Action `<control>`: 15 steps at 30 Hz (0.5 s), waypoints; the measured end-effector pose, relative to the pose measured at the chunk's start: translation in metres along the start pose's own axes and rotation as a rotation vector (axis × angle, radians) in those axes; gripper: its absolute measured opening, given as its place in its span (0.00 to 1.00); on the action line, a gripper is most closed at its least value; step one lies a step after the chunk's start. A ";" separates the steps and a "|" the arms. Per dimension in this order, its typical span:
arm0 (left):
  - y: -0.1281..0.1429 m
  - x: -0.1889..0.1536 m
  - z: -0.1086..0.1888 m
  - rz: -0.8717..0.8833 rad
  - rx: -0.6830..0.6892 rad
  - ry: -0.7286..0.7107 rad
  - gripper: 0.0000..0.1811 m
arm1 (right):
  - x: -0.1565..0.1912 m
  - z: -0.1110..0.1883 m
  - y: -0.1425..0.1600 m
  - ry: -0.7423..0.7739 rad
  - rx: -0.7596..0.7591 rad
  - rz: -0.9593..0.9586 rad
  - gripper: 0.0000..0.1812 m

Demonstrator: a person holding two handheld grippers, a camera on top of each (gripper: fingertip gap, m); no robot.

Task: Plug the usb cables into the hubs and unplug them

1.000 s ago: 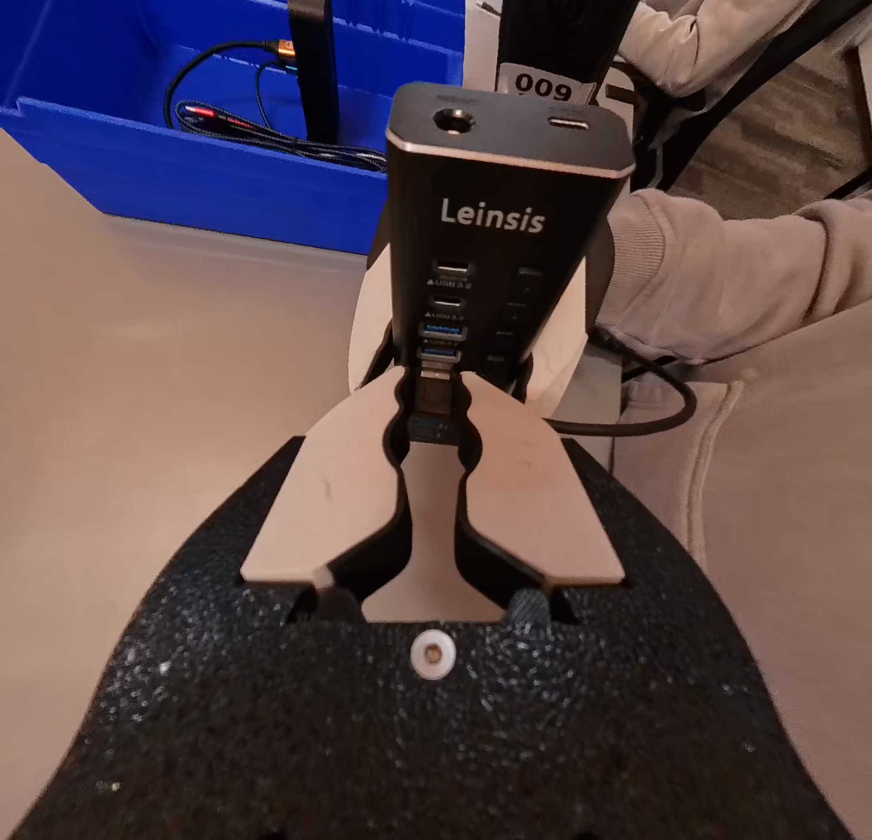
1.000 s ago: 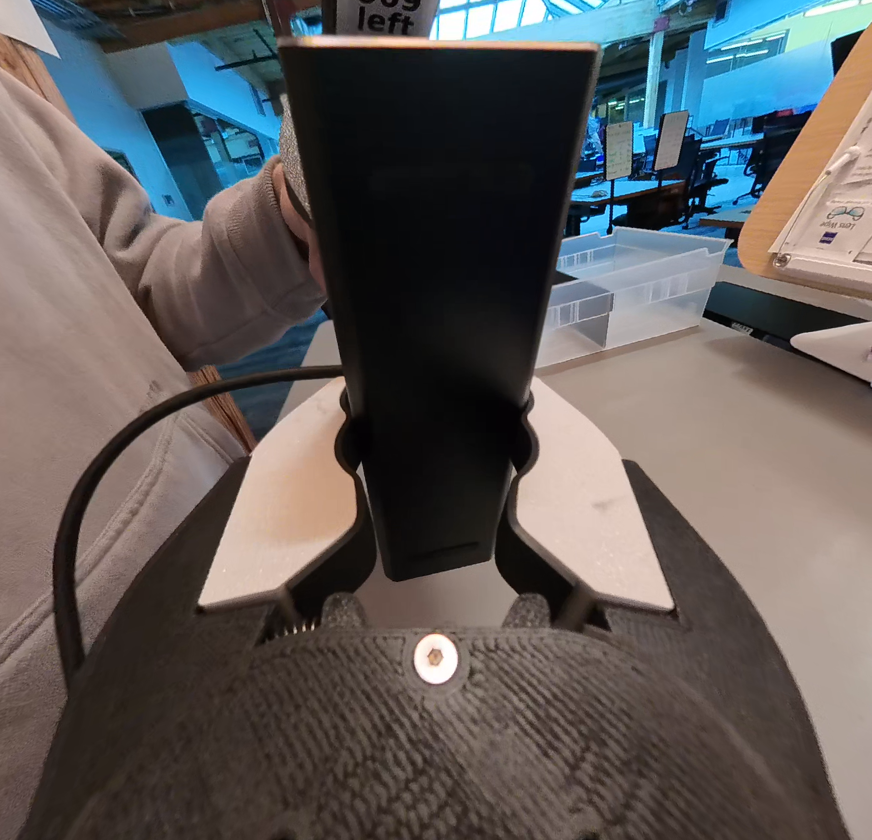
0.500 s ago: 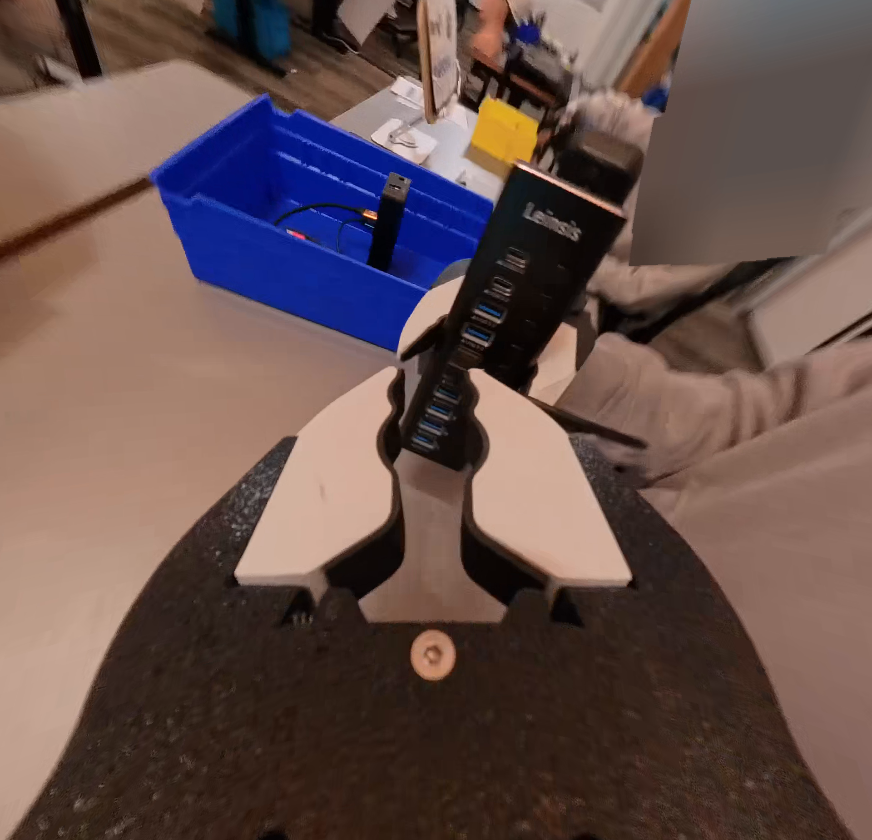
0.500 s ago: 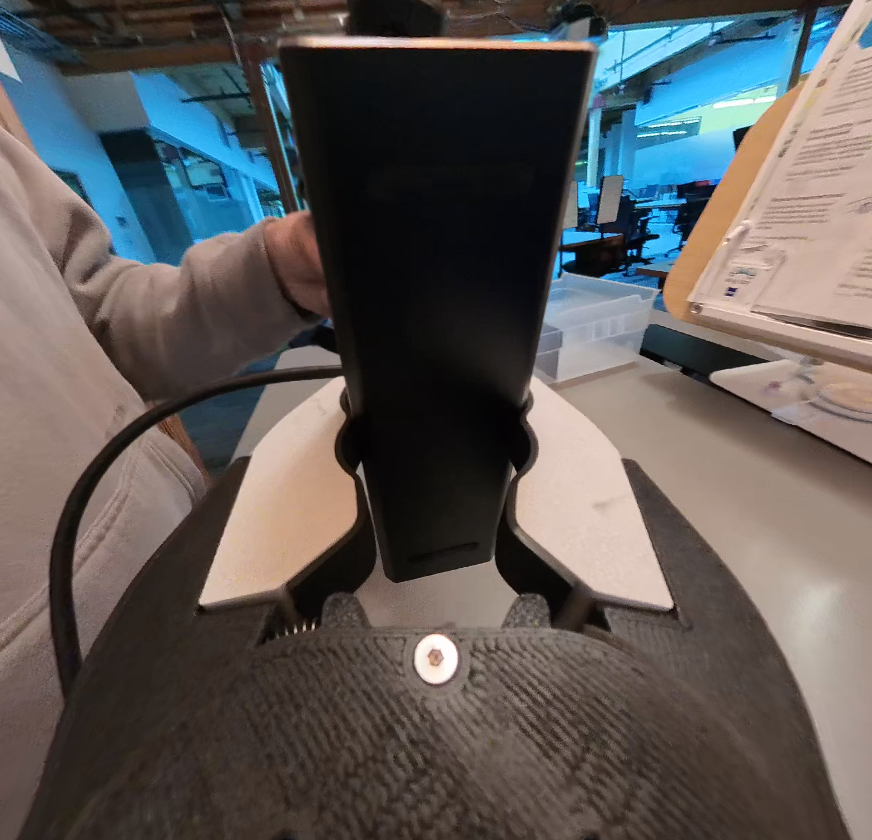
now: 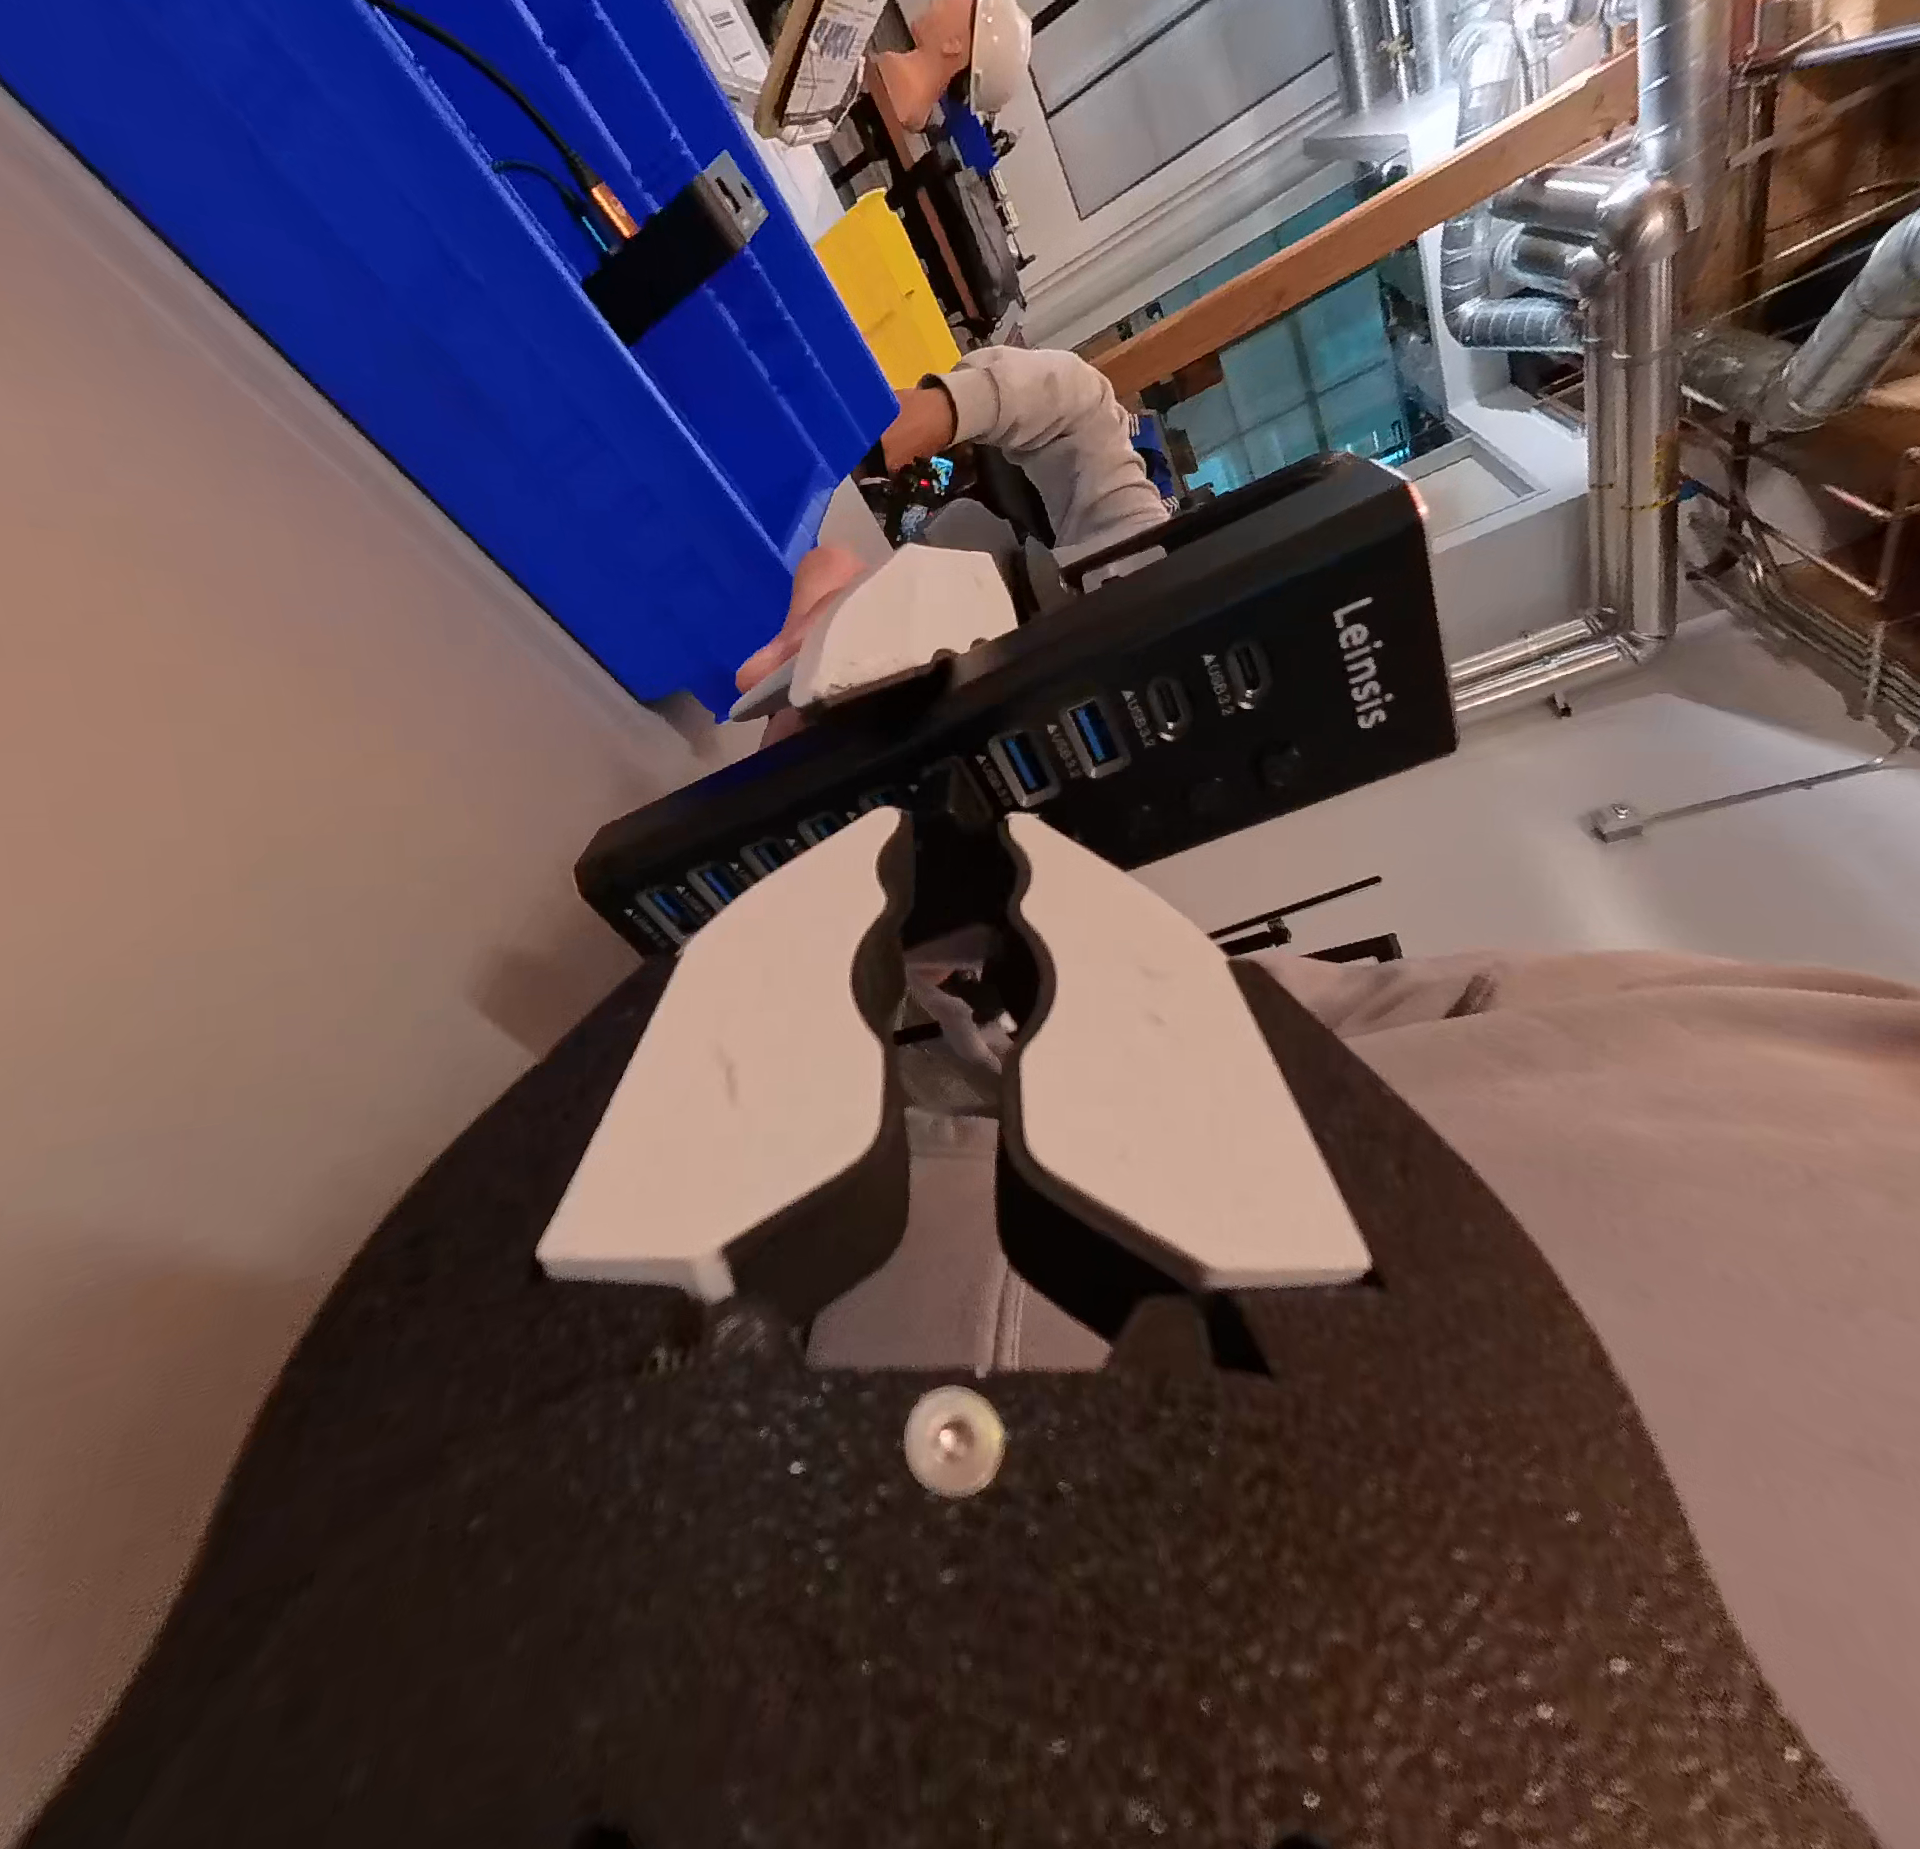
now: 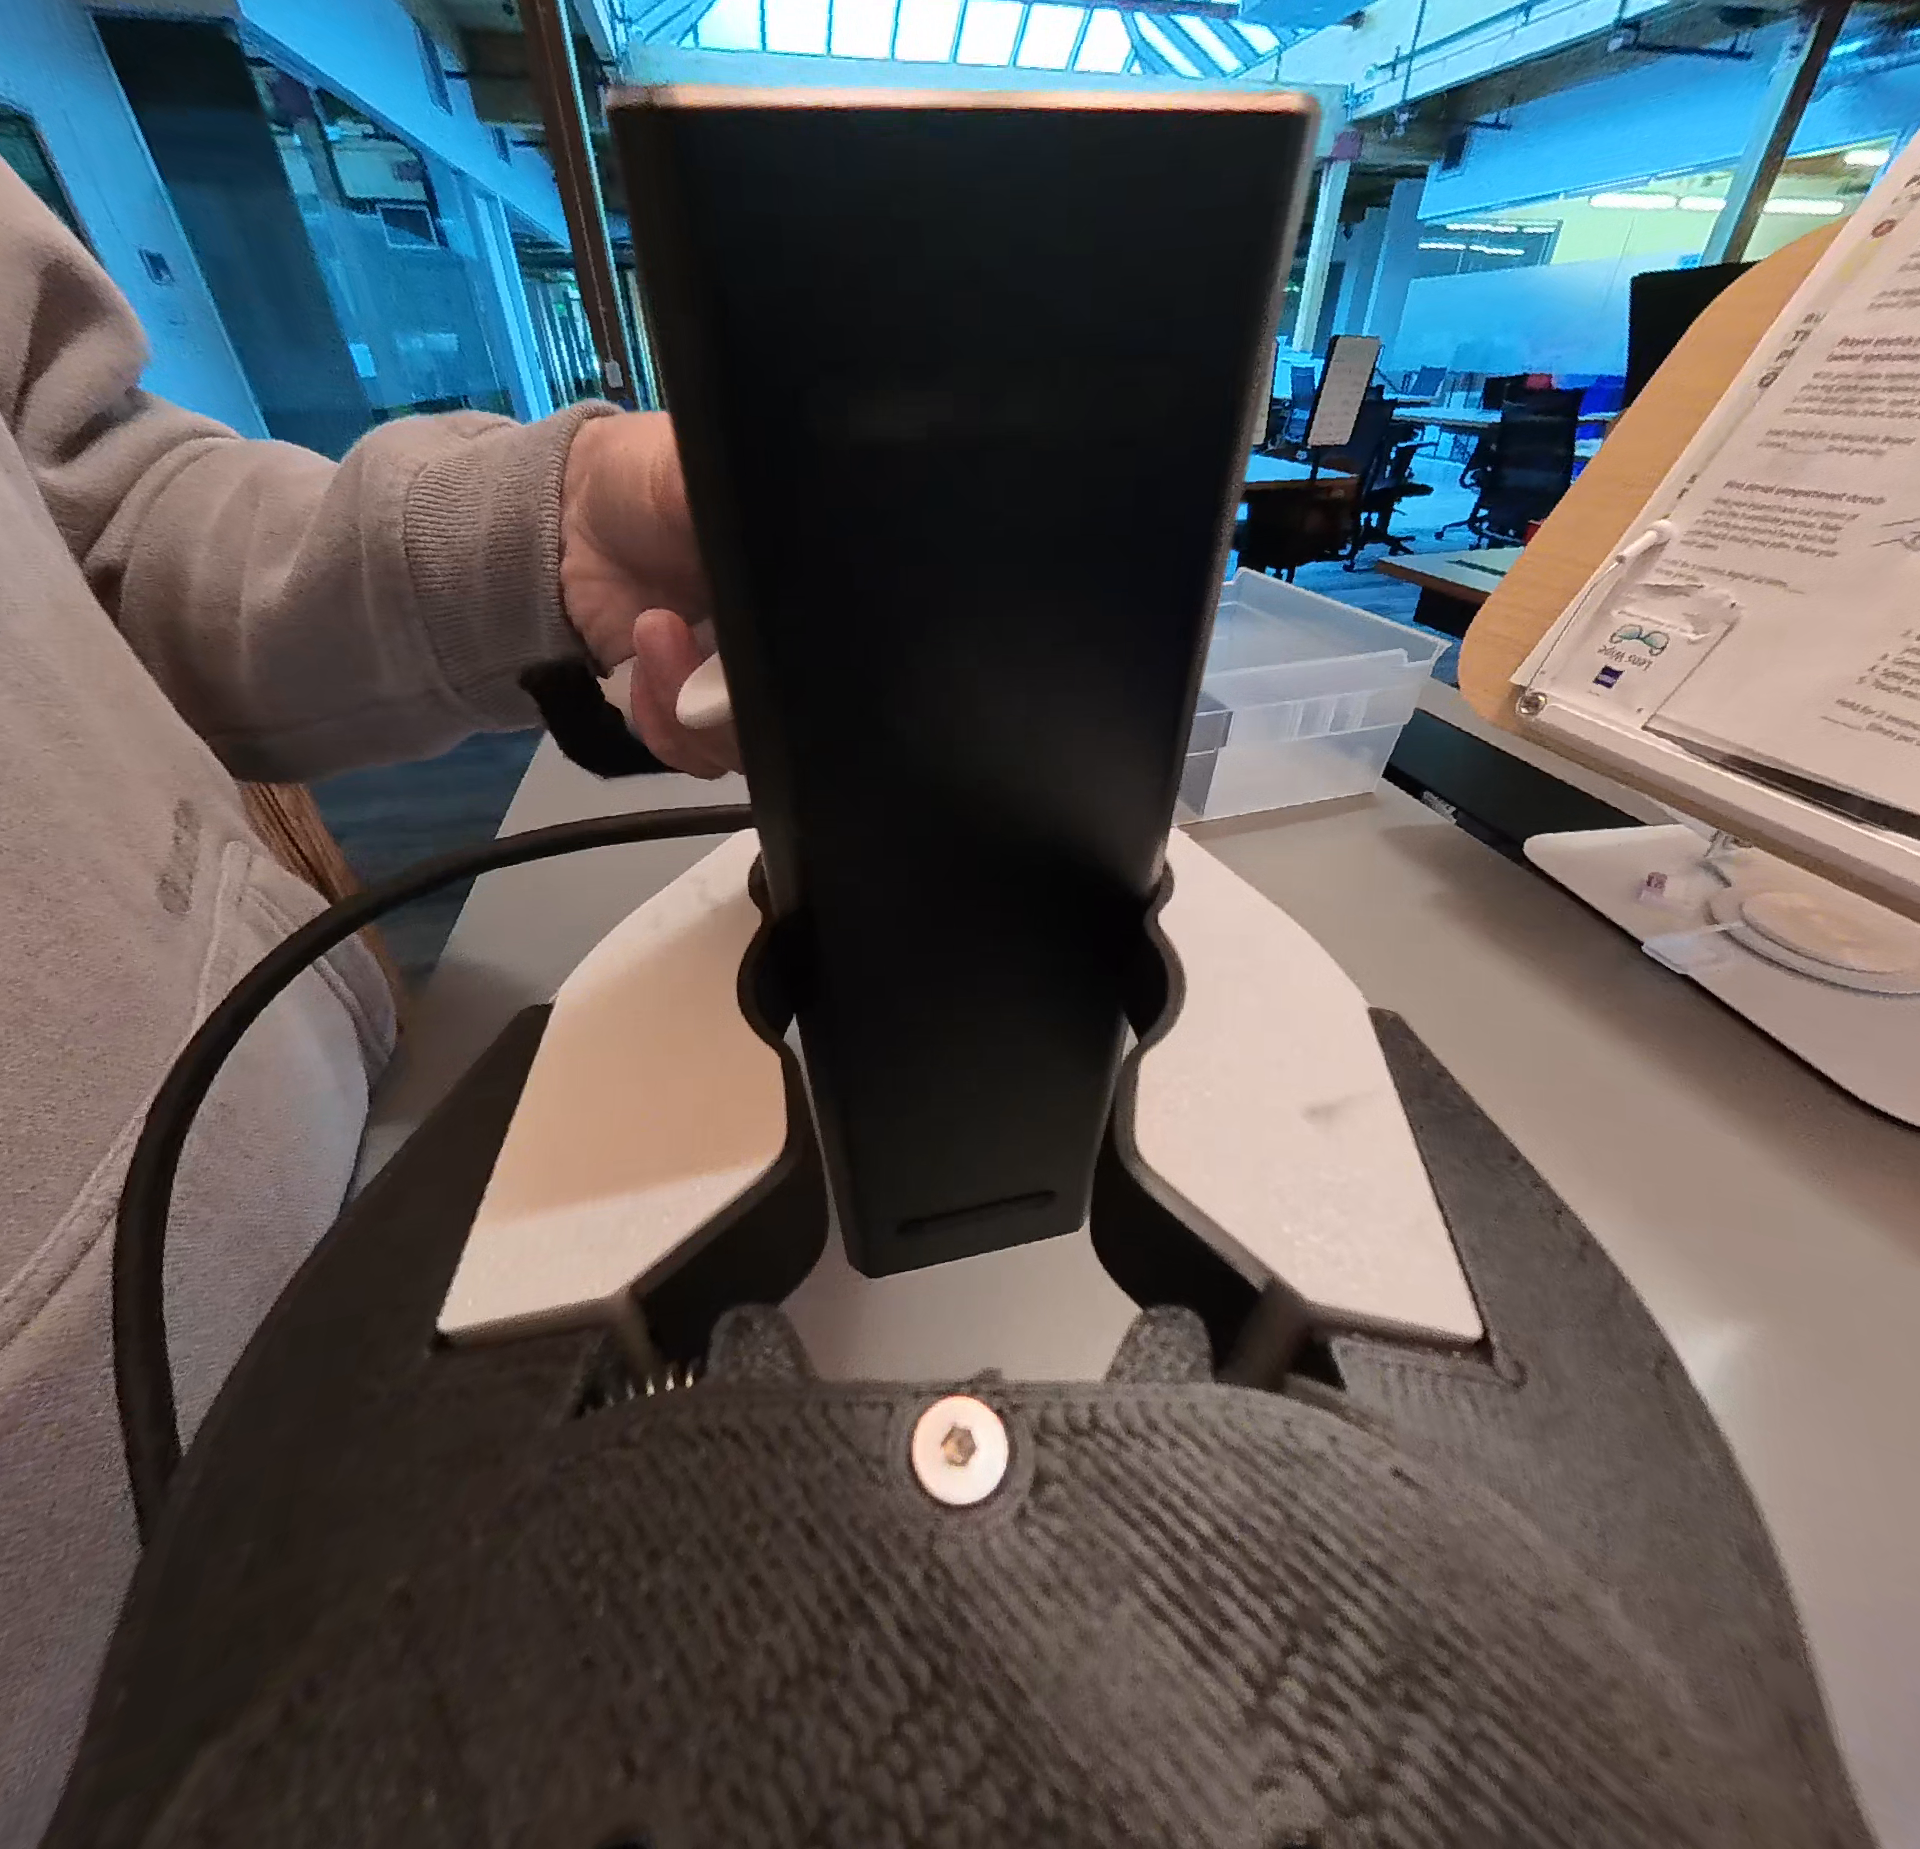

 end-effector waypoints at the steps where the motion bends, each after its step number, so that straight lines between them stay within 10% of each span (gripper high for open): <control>1: 0.000 0.001 0.000 0.003 0.005 -0.011 0.07 | 0.000 0.000 0.001 -0.001 0.006 -0.002 0.36; 15: 0.000 0.016 0.000 0.073 -0.023 0.009 0.06 | -0.004 -0.004 0.012 0.042 0.092 0.015 0.35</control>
Point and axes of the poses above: each gripper's, where its closed fingertips meet, z back along the fingers, y out of its underside, x = y × z across the jaws, the point moved 5 cm from there along z, back along the fingers, and after that the axes turned 4 degrees about z, right-handed, at the moved point
